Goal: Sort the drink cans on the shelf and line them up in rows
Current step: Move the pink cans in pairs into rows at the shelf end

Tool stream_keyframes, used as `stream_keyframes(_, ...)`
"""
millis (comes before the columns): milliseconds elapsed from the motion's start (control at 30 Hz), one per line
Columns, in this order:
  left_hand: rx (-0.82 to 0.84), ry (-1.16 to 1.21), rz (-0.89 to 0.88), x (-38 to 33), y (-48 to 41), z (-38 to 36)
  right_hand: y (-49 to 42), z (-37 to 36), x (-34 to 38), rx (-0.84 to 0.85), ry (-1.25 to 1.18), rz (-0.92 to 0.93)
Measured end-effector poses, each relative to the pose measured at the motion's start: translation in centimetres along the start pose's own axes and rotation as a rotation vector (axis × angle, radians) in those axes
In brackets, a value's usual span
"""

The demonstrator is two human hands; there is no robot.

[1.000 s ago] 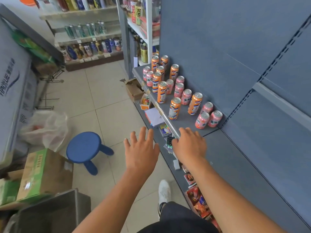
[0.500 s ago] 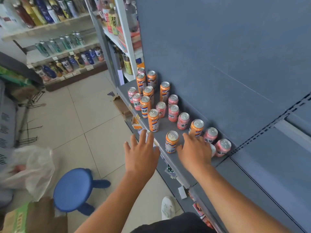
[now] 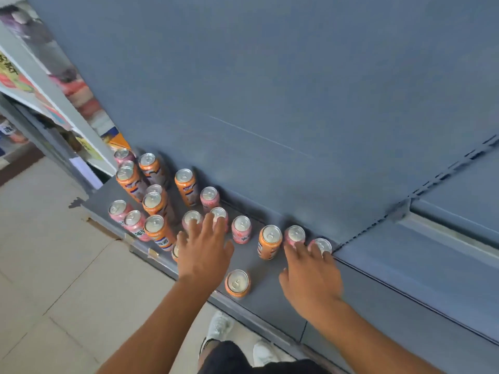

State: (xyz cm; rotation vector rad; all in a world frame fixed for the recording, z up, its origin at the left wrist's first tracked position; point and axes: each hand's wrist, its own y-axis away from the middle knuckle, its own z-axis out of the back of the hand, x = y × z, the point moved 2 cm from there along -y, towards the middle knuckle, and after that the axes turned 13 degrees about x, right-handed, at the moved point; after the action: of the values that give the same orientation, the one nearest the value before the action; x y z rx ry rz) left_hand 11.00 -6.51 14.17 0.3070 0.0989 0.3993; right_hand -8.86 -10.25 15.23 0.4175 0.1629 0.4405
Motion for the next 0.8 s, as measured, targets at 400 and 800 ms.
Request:
stream_keyframes(400,0.208,-0.091,-0.331,2.7,-11.0,-3.0,-4.4,-2.4,2.5,0.112,-0.159,-0.296)
stream_keyframes(800,0.517,0.383,-0.144,0.7,-12.1,-9.2,-3.5,-11.2,2.7,0.094,-0.954,-0.678)
